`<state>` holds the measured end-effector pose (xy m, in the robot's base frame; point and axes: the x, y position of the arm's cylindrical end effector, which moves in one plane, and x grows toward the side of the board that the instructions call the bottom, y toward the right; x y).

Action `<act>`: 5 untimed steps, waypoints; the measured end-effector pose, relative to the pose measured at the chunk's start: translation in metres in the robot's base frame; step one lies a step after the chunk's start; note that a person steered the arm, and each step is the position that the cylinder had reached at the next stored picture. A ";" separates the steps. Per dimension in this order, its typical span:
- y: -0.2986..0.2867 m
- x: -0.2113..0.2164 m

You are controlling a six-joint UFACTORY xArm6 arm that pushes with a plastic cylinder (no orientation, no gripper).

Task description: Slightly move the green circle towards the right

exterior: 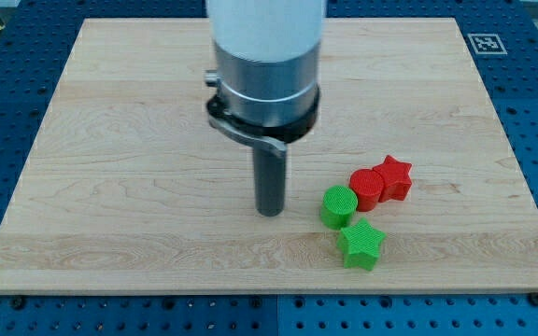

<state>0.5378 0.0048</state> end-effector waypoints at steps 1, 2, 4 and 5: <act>0.034 0.000; 0.063 0.000; 0.044 -0.003; 0.020 -0.020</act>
<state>0.5174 0.0249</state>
